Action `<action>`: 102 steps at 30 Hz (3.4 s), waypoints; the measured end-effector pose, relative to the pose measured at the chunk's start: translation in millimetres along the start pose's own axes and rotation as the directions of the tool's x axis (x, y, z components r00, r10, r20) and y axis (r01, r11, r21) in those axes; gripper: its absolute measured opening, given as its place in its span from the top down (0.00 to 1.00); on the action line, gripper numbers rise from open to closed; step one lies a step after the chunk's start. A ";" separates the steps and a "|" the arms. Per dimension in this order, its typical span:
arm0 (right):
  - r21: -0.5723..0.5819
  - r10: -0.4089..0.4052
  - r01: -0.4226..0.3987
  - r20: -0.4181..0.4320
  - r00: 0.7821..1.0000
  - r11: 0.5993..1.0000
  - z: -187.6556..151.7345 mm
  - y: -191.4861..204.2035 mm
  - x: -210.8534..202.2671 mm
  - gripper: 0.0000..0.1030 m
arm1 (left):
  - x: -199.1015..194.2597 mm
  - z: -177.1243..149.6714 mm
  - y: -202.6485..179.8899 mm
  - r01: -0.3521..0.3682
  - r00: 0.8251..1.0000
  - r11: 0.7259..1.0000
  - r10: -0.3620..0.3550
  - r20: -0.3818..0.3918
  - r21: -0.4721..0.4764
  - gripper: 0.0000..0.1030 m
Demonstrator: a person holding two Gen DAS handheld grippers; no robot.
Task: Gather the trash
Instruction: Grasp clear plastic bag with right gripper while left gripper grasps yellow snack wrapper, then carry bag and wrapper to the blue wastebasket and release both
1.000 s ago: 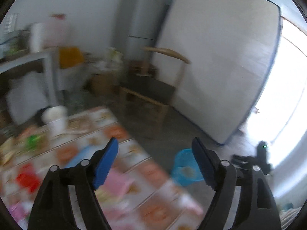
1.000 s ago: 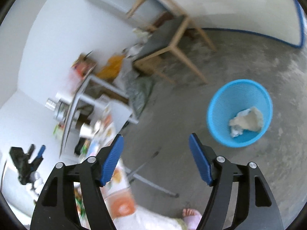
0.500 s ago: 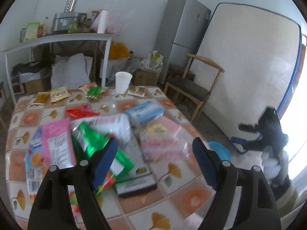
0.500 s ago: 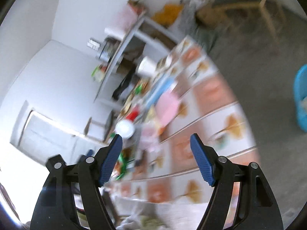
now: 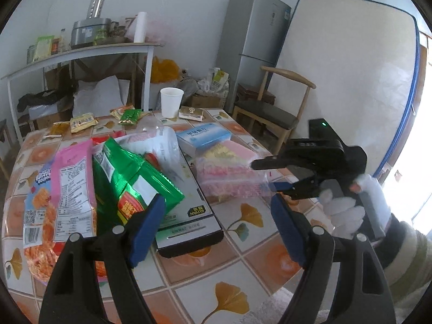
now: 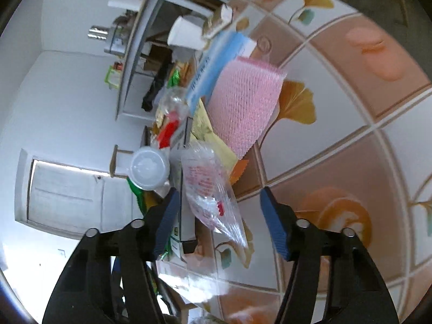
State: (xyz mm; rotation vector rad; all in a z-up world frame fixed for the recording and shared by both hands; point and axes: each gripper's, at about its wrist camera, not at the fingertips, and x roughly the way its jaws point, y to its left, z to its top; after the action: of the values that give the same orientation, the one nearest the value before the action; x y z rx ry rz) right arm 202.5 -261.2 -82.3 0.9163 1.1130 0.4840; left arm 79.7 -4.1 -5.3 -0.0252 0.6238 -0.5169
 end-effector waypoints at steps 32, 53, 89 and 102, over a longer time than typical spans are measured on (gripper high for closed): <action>0.033 0.192 -0.203 0.212 0.958 0.979 -43.7 -51.0 -130.6 0.91 | 116.0 13.9 -73.0 -0.126 0.979 0.941 0.169 -0.115 0.314 0.28; 0.082 0.226 -0.248 0.214 0.950 0.965 -43.0 -74.9 -131.4 0.90 | 176.1 9.4 -61.1 -0.244 0.929 0.925 0.309 -0.201 0.293 0.88; 0.040 0.246 -0.266 0.266 0.932 0.963 -57.5 -51.4 -150.0 0.90 | 73.3 37.8 -107.6 -0.196 0.979 0.943 0.203 0.001 0.268 0.92; 0.043 0.262 -0.289 0.313 0.913 0.956 -63.4 -66.2 -171.9 0.91 | 74.1 43.7 -141.6 -0.173 0.984 0.927 0.175 0.022 0.333 0.92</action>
State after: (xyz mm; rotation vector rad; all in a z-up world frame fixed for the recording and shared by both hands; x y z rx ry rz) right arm 70.0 -400.8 -51.7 1.1918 0.7308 0.5057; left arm 91.0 -168.2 14.3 0.3517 0.5330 -0.4449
